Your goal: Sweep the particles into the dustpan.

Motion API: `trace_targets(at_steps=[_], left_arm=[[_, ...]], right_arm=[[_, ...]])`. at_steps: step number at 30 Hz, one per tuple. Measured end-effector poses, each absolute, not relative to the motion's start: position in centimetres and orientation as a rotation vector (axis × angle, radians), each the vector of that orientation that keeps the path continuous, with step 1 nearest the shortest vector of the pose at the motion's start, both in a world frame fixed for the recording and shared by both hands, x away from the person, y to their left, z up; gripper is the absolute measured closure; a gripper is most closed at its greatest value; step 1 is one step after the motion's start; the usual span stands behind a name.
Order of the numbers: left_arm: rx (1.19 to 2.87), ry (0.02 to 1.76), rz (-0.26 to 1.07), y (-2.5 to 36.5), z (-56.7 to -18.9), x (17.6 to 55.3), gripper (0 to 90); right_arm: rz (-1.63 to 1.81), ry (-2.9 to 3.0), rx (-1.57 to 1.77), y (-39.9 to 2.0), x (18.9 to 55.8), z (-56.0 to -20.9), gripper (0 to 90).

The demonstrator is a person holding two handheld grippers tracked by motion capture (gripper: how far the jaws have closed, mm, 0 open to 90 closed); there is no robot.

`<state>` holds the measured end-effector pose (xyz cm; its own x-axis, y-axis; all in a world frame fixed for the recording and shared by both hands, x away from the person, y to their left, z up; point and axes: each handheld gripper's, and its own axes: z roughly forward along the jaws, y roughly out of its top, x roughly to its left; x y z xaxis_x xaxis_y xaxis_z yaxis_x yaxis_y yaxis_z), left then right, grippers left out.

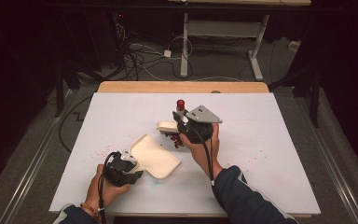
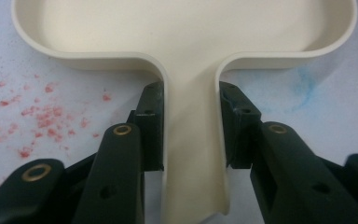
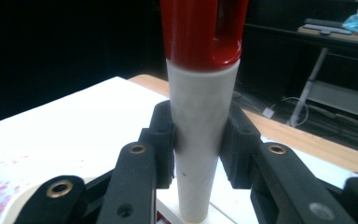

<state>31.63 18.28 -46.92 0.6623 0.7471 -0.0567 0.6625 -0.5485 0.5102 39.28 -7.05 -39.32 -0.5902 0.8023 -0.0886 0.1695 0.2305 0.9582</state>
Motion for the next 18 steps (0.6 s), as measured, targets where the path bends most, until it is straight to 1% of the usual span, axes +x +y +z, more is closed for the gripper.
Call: trace_targets(at_steps=[10,18], left_arm=[[2.405,1.102,0.222,16.6,-46.9,31.6,64.1],[2.379,1.136,0.224,16.1,-47.0,31.5,63.9]], right_arm=[[1.456,1.972,0.854,-6.7,37.1,-39.4,69.8],[1.503,2.013,0.839,-6.4,36.2,-38.9,69.9]])
